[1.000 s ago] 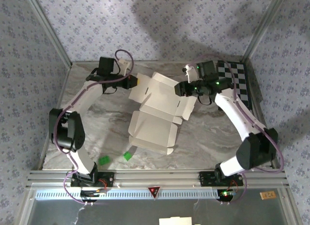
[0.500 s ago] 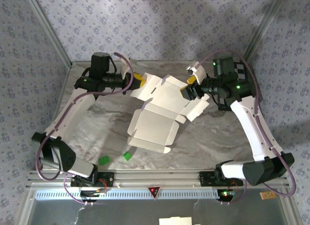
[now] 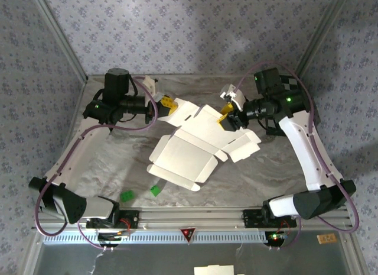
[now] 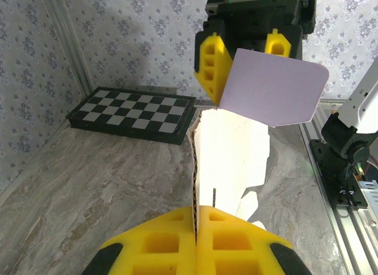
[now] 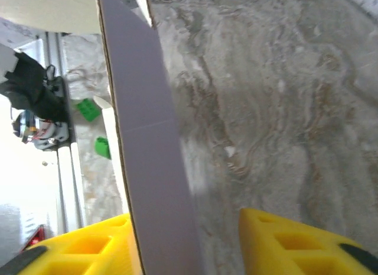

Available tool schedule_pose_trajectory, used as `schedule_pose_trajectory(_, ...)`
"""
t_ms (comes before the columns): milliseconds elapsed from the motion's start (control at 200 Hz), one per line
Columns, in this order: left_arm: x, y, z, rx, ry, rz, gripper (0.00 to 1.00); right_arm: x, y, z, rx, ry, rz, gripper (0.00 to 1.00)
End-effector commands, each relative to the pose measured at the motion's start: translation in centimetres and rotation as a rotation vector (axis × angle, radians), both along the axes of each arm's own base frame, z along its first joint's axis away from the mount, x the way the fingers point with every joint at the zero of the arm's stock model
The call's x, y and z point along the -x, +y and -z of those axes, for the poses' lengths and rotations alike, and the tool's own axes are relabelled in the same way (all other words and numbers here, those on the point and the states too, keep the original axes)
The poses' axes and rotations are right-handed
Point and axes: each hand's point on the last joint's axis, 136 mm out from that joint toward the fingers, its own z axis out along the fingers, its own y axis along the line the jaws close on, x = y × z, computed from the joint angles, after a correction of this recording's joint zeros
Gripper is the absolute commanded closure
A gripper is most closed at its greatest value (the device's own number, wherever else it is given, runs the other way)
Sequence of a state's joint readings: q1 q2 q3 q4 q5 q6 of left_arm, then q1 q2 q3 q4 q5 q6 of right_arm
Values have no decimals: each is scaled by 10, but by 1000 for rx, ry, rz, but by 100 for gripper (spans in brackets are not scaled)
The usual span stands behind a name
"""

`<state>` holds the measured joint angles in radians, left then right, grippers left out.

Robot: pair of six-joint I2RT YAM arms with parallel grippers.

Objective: Fold the paper box

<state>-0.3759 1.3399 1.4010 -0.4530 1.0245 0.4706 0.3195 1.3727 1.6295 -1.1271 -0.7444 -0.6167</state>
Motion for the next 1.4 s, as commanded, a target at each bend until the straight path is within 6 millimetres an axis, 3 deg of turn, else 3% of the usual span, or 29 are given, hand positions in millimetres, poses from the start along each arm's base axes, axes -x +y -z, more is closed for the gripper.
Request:
schedule_pose_trajectory(0,10,-1,-7,19,-34,45,100,18,2,9,-3,75,-35,60)
schedule_pose_trajectory(205,10,-1,-7,22,-33,46,100,18,2,17,9,88,-30,69)
schedule_pose_trajectory(610,1,0,-9,29,-46,-15,98,19,6,14,-24,103,-48,97)
schedule_pose_trajectory(720,-9,3,-9,38,-57,-86,79,16,5,15,-28,117,-20,100)
schedule_pose_trajectory(880,-33,16,-12,58,-66,-288,46,-6,-4,11,-83,134,115,100)
schedule_pose_trajectory(1059,-55,37,-7,75,-6,-510,38,-44,-23,8,-226,204,352,100)
schedule_pose_trajectory(1249,-53,38,15,107,146,-541,37,-77,-31,32,-389,331,523,100)
schedule_pose_trajectory(1269,-53,37,19,111,167,-543,37,-78,-31,46,-396,372,547,100)
schedule_pose_trajectory(1399,-46,30,46,127,282,-536,37,-88,-31,86,-459,533,655,100)
